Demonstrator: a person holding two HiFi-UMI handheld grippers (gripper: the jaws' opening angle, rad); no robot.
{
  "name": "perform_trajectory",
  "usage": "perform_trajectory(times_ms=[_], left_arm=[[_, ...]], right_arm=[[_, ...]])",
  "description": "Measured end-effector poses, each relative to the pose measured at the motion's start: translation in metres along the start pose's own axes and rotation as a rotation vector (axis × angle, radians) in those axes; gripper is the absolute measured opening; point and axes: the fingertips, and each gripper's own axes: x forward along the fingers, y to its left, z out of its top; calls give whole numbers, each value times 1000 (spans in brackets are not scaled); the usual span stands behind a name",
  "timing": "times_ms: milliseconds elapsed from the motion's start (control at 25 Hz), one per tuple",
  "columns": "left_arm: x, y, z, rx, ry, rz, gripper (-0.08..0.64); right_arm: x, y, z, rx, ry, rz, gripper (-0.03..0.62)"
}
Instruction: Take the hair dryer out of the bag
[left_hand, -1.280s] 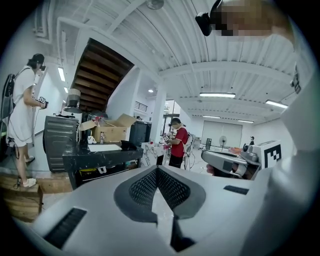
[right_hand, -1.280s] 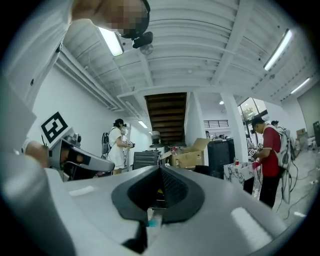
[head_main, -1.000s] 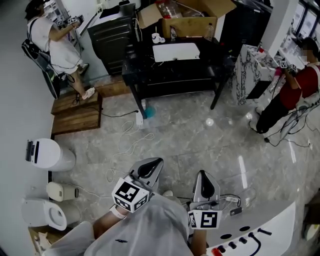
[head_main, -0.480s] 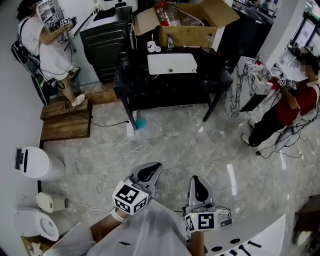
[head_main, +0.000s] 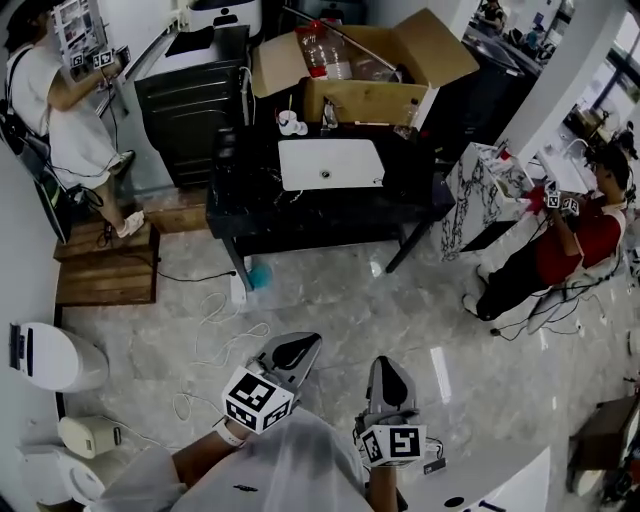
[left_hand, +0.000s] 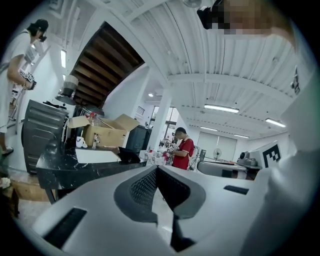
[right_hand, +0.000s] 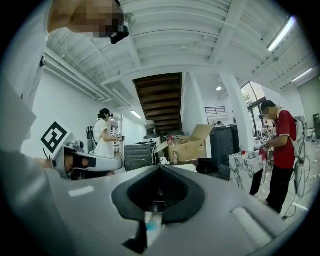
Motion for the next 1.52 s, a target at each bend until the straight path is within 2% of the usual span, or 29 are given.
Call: perform_trajectory(times_ms=[320,560,680,880,1280,1520], left_arm=[[21,69,17,-32,19,-55,8],[27,90,22,-27,32,-93,8],[40,98,19,-40,32,-98,8],[56,110,10,-45,82,-103,8],[113,153,40,-24,92,-50,8],[170,177,55,-14,108,-15,8]], right_arm=[[83,10,12,-27,-17,-34,11],[100,16,6,-25,14,-68,11],[107,4,-2,-21,23,-94,11],[123,-12,-16,40,35,-120,11],[203,-48,0,80,-3,-50,11],[255,-94,4,108,-10,-19,11]])
